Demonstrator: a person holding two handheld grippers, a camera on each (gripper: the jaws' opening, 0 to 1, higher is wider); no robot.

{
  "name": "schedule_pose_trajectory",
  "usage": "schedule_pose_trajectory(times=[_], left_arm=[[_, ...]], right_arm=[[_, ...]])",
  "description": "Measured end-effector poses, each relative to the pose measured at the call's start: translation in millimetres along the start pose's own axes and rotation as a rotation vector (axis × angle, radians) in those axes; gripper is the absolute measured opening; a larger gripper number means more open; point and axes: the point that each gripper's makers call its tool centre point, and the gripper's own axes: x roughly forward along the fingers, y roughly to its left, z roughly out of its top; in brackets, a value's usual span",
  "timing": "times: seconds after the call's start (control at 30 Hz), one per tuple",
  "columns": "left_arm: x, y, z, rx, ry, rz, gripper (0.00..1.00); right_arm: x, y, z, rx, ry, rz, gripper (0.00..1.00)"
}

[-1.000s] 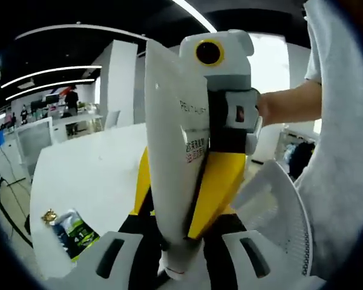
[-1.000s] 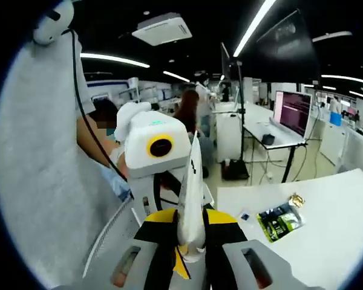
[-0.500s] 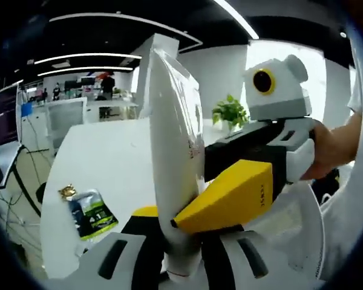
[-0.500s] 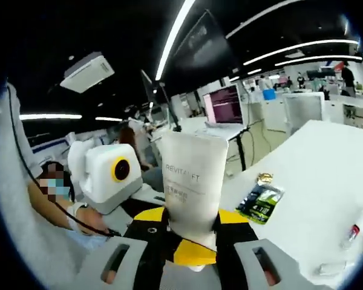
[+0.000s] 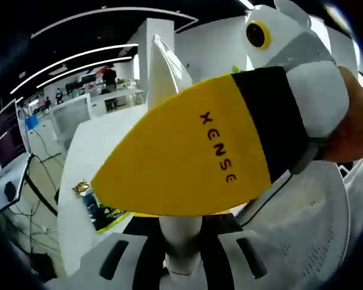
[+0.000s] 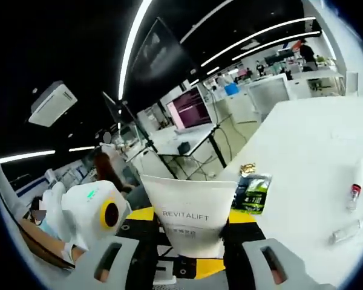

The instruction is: Arrange the skincare products in the storage area until every visible bottle or jar stands upright without overlapping.

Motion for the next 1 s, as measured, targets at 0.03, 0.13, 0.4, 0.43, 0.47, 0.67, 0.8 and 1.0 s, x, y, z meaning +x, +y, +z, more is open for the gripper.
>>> schedule_pose_trajectory(times=[0.03,0.13,0.4,0.43,0.47,0.67,0.8,1.0], left_arm=[[-1,1.4,0.6,0.000,-0.002,0.002,0.17],[-2,-0.6,3.2,-0.016,-0.021,-0.015,0.17],[-2,3.8,7.6,0.056,-0.052,0.025,0.21],[-2,3.2,9.0,0.045,-0.059,0.020,0.21],[-2,3.1,9.7,0.039,-0.063,0.018,0.21],[-8,9.8,12.8,0.008,-0.078,0.034,0.17],[-10,13.6,15.4,-0.079,-0.093,0.012,0.16],[-17,-9.2,27.9,-0.140,-0.149,-0.136,0.16]], right_arm=[[0,1,1.0,-0.011,-0.007,0.003,0.35],[-1,2,1.9,-0.039,-0.005,0.012,0.34],[-4,7,2.7,-0.110,0.011,0.038,0.32],[-4,7,3.6,-0.123,0.007,0.038,0.32],[-4,7,4.6,-0.128,0.006,0.041,0.32],[2,12,10.7,-0.099,0.000,0.055,0.34],[7,16,15.6,-0.117,-0.015,0.036,0.35],[-10,28,20.1,-0.161,0.007,0.260,0.31]])
